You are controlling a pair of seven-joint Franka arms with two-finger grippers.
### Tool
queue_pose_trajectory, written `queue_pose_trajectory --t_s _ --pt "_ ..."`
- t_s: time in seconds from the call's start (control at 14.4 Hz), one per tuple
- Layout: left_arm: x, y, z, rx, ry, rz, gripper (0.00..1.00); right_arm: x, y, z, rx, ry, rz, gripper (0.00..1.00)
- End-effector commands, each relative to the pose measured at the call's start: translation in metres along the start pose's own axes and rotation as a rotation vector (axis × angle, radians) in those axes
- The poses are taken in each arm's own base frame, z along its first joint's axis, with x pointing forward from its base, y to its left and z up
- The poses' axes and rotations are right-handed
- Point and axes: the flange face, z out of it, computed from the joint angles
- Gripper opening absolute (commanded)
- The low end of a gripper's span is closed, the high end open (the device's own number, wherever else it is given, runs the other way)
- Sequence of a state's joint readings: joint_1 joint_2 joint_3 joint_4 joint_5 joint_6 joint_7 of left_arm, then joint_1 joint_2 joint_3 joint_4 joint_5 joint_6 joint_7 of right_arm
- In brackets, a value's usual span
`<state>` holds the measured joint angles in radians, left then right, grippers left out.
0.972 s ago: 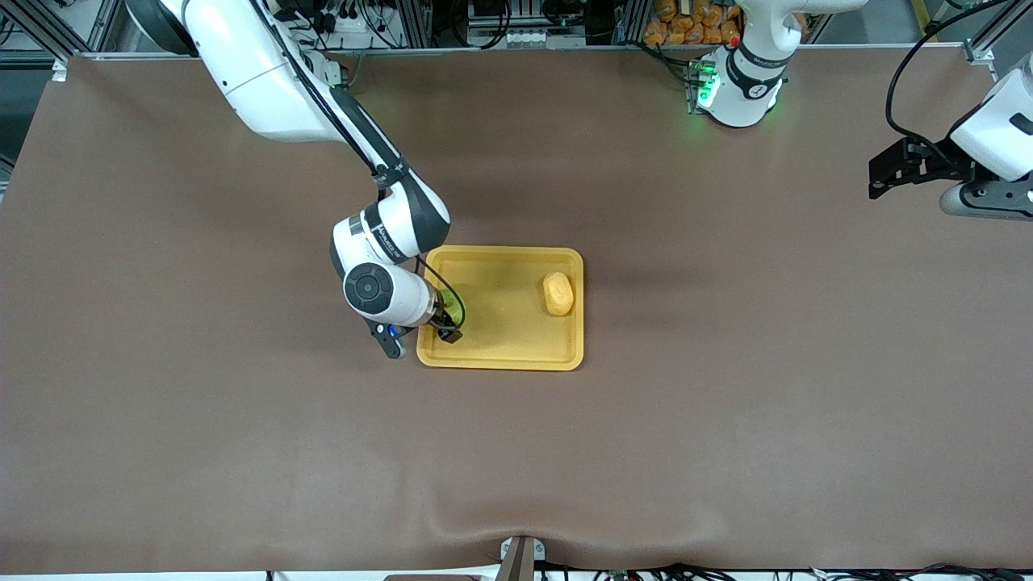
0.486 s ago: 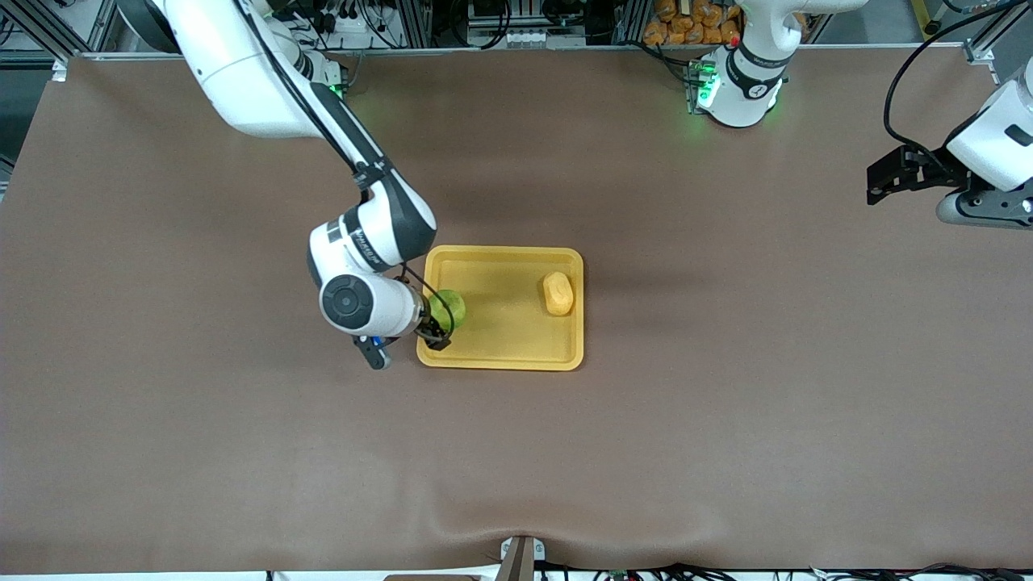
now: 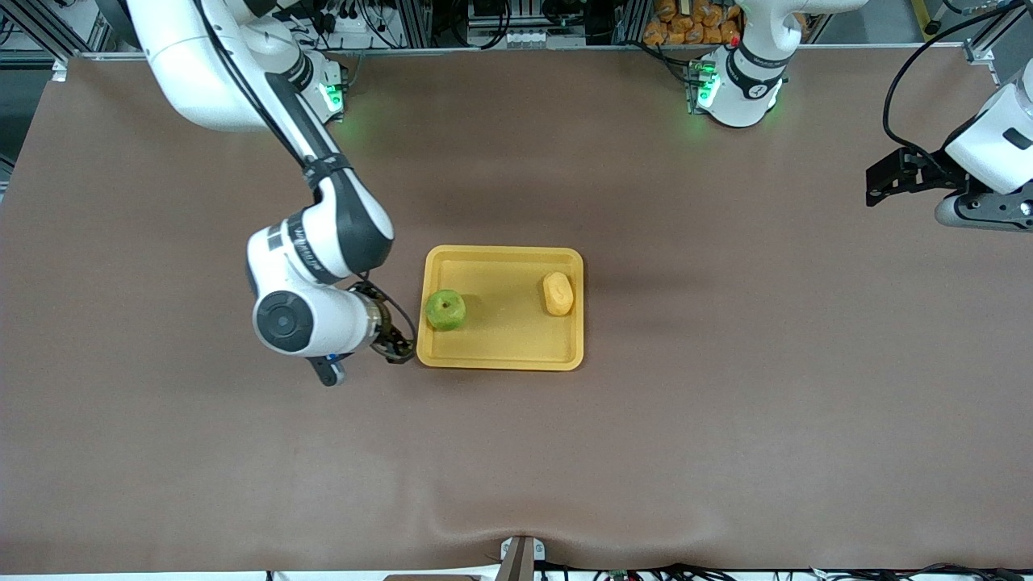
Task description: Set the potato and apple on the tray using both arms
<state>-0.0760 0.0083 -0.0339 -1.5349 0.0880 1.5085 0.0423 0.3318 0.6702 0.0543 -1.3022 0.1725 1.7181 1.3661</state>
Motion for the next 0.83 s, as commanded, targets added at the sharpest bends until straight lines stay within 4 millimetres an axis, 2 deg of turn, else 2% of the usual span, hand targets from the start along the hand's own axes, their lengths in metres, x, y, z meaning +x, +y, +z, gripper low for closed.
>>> queue_pose_trajectory --t_s 0.0,0.14,0.35,0.49,0.76 --pt "-0.001 0.000 -0.002 0.006 0.007 0.008 1.00 0.017 0.015 -0.030 -0.041 0.015 0.042 1.00" --pt "-0.001 0.000 -0.002 0.006 0.008 0.008 1.00 0.022 0.031 -0.069 0.001 0.043 0.052 1.00" --pt "-0.001 0.000 -0.002 0.006 0.008 0.008 1.00 0.026 0.048 -0.093 -0.030 0.118 0.043 1.00" --pt "0.000 -0.001 -0.001 0.006 0.004 0.007 1.00 0.039 0.060 -0.116 -0.005 0.119 0.054 1.00" --pt "0.000 0.001 -0.001 0.006 0.006 0.010 1.00 0.049 0.092 -0.164 -0.017 0.108 -0.076 1.00"
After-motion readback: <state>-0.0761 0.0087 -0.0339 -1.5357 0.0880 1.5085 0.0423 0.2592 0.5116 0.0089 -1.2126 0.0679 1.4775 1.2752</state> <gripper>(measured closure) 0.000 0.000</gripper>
